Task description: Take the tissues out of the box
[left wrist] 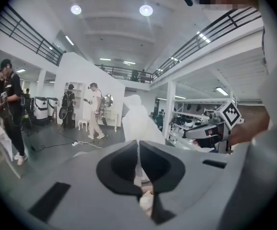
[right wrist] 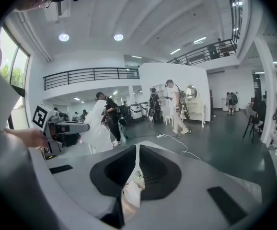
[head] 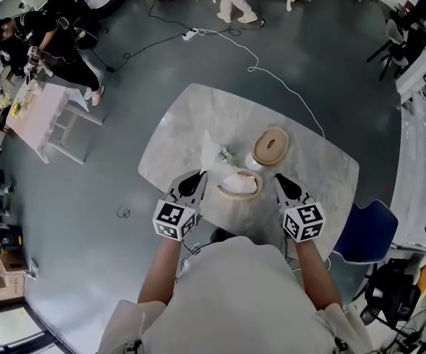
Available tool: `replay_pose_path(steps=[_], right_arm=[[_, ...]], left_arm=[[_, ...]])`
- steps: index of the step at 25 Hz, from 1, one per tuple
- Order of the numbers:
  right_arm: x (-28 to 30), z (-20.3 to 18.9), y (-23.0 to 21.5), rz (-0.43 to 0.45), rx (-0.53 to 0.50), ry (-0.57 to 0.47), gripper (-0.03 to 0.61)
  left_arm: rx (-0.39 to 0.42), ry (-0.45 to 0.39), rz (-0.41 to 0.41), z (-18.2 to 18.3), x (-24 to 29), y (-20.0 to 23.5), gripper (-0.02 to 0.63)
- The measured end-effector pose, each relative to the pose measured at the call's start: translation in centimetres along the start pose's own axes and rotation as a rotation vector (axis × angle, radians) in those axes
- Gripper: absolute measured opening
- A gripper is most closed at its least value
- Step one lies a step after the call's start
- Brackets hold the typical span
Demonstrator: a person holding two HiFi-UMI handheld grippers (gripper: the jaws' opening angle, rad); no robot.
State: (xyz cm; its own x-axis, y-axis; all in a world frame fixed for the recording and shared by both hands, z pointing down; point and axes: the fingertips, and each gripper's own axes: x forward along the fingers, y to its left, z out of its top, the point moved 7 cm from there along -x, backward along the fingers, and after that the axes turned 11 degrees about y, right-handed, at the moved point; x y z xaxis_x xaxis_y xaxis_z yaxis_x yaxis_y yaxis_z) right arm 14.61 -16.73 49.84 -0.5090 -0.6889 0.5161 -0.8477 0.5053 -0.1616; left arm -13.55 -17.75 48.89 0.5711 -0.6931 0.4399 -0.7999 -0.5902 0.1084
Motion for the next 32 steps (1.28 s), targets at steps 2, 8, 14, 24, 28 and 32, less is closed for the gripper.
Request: replay_pose_path(steps=[2,8,14,24,28,32], right_arm=[[-0.4,1.0,0.4,0.006,-0.015,-0.018,0.044],[-0.6,4.5,2.3,0.022,-0.056,-0.077,0.044],[-1.9,5.8,3.6,0.021,-0.112,-0.128,0.044],[-3.1,6.5,5.2,0.033,-0.144,-0.161,0.044],[-3.2,6.5,5.6,0.037,-0.153,-0.165,0.044],[-3.4,6.4,6.1,0.029,-0.156,-0.17,0.044]], left_arm=[[-0.007,-0.031,0.008,0.7,-1.2,0.2,0.011],[-0.037,-0.096,0.054,2.0,-4.6,1.9,0.01],[-0.052,-0.142,0.096,2.4,-7.2,2.0,0.009],[-0.056,-0.182,0.131,3.0,-10.1,2.4,0.009],[-0.058,-0.182,0.13,2.9,-10.4,2.6,0.01],[-0.057,-0.186,0.128,2.5,-10.7,2.6,0.01]])
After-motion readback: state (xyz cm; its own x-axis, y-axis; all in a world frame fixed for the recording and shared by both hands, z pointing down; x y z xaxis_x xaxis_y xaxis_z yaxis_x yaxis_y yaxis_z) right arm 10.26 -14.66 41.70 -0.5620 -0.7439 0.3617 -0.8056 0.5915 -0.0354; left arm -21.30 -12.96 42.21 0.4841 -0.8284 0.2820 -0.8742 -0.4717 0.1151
